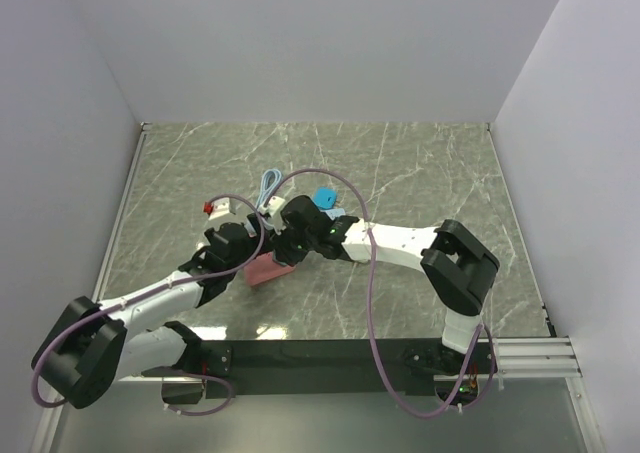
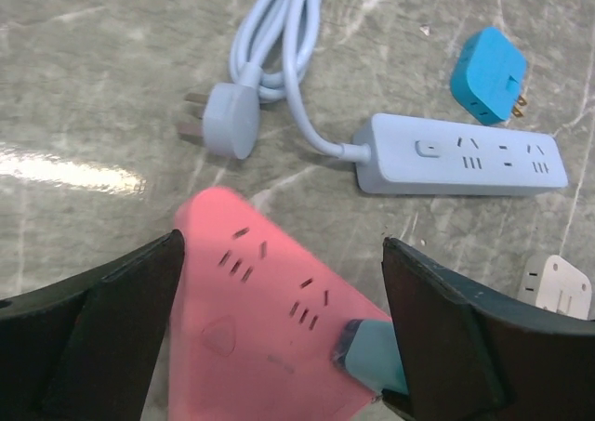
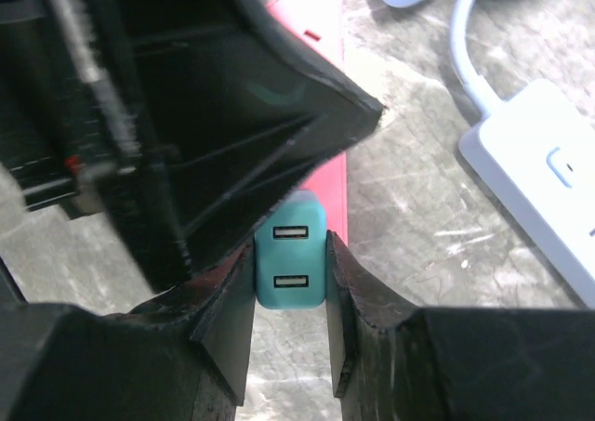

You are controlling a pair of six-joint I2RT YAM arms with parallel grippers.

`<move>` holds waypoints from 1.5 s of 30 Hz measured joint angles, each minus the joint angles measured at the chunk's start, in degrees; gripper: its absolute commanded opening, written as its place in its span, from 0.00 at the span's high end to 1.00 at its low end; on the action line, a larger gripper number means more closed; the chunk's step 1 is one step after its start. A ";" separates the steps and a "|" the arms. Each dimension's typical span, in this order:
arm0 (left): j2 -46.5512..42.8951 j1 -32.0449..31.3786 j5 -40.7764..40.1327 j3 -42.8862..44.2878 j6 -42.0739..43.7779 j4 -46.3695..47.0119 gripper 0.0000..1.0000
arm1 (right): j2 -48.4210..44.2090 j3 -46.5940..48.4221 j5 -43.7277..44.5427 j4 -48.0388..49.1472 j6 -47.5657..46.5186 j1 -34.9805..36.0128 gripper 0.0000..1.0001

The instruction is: Insert the plug

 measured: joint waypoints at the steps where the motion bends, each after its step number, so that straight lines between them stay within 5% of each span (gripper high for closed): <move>1: -0.37 0.00 -0.33 0.13 0.02 -0.55 0.05 | 0.00 0.20 0.79 -0.35 0.72 0.15 1.00; 8: -4.70 -0.94 -2.21 0.28 0.02 -3.23 0.03 | -0.13 0.44 4.90 -1.16 5.31 0.09 1.00; 28: 0.48 -1.51 2.10 -2.75 -2.40 0.46 0.06 | -3.67 -2.40 11.58 -4.79 13.73 -1.62 1.00; 41: 1.97 -1.49 10.16 -6.36 -5.70 6.88 0.40 | -3.82 -2.80 10.99 -4.44 15.04 -2.51 1.00; 43: 1.66 -1.20 10.10 -6.82 -6.78 8.02 0.44 | -3.93 -2.78 11.21 -4.70 15.13 -2.75 0.97; 45: 1.44 -1.09 9.99 -6.88 -7.45 8.76 0.51 | -4.15 -2.78 11.39 -5.11 15.63 -3.26 0.81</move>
